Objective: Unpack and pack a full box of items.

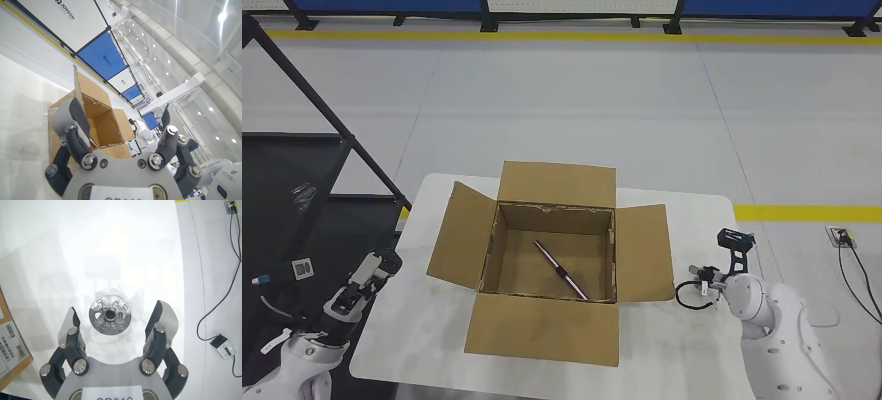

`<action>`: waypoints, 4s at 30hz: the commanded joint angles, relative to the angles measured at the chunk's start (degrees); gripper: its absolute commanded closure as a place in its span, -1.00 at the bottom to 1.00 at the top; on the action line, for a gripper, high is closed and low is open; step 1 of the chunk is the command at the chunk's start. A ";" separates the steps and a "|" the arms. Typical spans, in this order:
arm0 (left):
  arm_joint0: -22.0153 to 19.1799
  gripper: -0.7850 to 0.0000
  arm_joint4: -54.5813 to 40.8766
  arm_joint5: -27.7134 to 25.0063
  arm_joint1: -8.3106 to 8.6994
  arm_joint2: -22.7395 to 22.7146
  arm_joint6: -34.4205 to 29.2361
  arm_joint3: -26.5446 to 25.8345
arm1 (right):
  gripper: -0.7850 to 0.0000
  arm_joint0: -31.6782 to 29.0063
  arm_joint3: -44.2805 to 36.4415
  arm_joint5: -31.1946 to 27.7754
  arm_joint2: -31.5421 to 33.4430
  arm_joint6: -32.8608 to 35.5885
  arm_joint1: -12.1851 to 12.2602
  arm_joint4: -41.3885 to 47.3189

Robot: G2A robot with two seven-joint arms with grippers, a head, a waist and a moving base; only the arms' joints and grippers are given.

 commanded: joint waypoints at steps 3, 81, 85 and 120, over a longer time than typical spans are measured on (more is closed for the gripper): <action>0.00 -1.00 0.00 0.00 0.00 0.00 0.00 0.00 | -1.00 -3.07 -9.59 3.54 0.51 -3.63 0.08 -2.44; 0.00 -1.00 0.00 0.00 0.00 0.00 0.00 0.00 | 0.41 44.17 65.99 -20.87 -61.13 -10.91 -27.62 19.85; 0.00 -1.00 0.00 0.00 0.00 0.00 0.00 0.00 | 0.53 44.36 67.23 -20.51 -61.07 -11.05 -28.11 19.62; 0.00 -1.00 0.00 0.00 0.00 0.00 0.00 0.00 | 1.00 31.54 16.76 -20.49 -40.28 1.11 -14.54 9.89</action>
